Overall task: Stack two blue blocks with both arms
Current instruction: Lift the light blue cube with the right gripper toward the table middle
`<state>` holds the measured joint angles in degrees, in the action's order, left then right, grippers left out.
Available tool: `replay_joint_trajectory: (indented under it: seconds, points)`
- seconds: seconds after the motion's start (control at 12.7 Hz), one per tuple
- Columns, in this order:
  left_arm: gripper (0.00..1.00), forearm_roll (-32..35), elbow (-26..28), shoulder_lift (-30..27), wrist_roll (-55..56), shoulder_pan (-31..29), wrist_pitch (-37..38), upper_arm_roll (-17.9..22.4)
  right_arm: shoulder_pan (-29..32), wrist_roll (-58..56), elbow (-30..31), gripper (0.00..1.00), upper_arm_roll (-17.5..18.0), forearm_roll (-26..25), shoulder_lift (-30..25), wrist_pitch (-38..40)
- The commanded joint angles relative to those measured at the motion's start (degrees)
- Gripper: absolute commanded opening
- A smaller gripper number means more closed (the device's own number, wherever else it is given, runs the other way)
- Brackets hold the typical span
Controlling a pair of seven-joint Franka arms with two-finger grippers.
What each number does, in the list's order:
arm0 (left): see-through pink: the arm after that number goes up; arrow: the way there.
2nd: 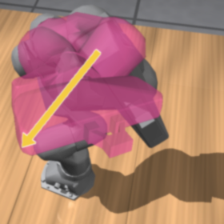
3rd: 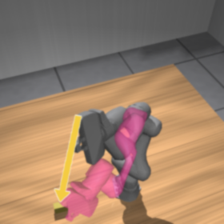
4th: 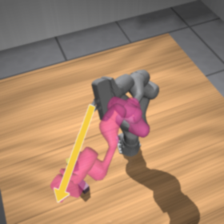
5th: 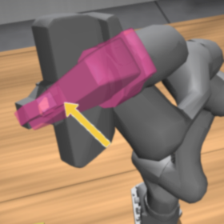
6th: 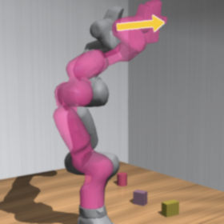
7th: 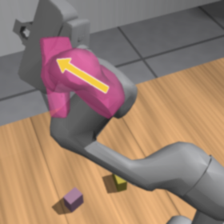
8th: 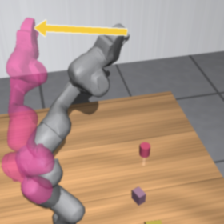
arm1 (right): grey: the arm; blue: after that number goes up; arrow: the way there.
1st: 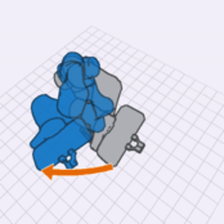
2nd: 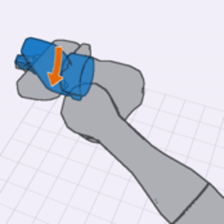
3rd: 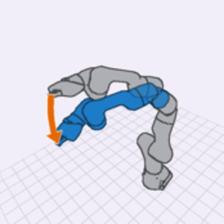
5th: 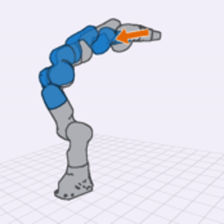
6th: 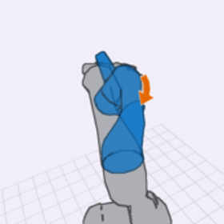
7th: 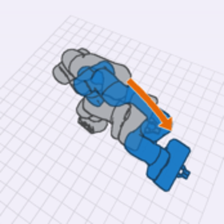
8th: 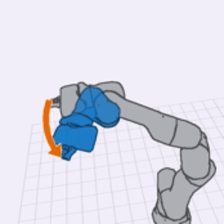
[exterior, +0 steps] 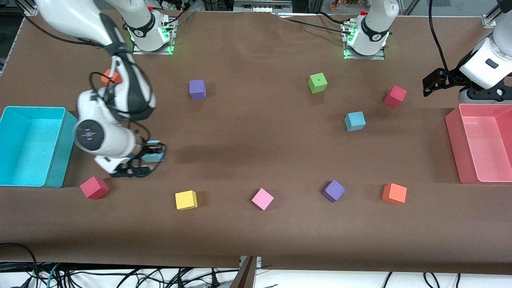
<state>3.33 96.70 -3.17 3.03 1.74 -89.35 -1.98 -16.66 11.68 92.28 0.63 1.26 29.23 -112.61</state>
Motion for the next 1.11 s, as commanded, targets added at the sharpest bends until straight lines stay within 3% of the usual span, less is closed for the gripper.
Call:
replay_joint_trajectory:
  seconds: [0.0, 0.16, 0.55, 1.03]
  points:
    - [1.00, -1.0, 0.0, -0.3, -0.9, -0.2, 0.5, 0.0, -6.8, 10.2, -6.7, 0.32, -0.5, 4.6, 3.9, 1.2]
    - [1.00, -1.0, 0.1, -0.3, -0.9, -0.2, 0.5, 0.0, -12.0, 15.6, -10.6, 0.32, -0.5, 7.4, 6.2, 1.1]
    - [1.00, -1.0, 0.1, -0.3, -0.9, -0.2, 0.5, 0.0, -22.4, 26.0, -17.7, 0.32, -0.5, 7.7, 12.4, -0.7]
    - [1.00, -1.0, 0.0, -0.3, -0.9, -0.2, 0.5, 0.0, -29.6, 29.7, -18.1, 0.32, -0.5, 9.6, 16.6, -8.5]
